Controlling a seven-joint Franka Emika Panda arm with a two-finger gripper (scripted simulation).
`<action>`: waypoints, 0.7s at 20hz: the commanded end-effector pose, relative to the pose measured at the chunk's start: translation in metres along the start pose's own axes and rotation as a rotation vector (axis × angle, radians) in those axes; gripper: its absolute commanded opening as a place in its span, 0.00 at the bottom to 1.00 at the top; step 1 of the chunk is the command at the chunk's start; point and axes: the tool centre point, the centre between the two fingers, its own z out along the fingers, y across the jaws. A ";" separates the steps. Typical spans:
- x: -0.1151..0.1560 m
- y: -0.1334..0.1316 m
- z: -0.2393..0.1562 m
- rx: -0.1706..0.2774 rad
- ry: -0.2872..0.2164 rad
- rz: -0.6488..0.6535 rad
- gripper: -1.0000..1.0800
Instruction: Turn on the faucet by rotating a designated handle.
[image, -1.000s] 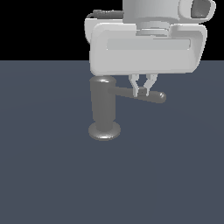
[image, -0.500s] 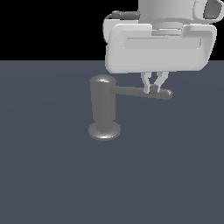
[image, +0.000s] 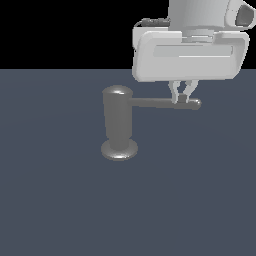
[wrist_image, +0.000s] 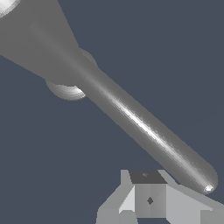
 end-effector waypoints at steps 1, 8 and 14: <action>0.010 0.003 0.003 -0.001 -0.002 -0.008 0.00; 0.027 0.018 0.006 0.001 -0.007 -0.004 0.00; 0.041 0.032 0.008 0.002 -0.012 0.000 0.00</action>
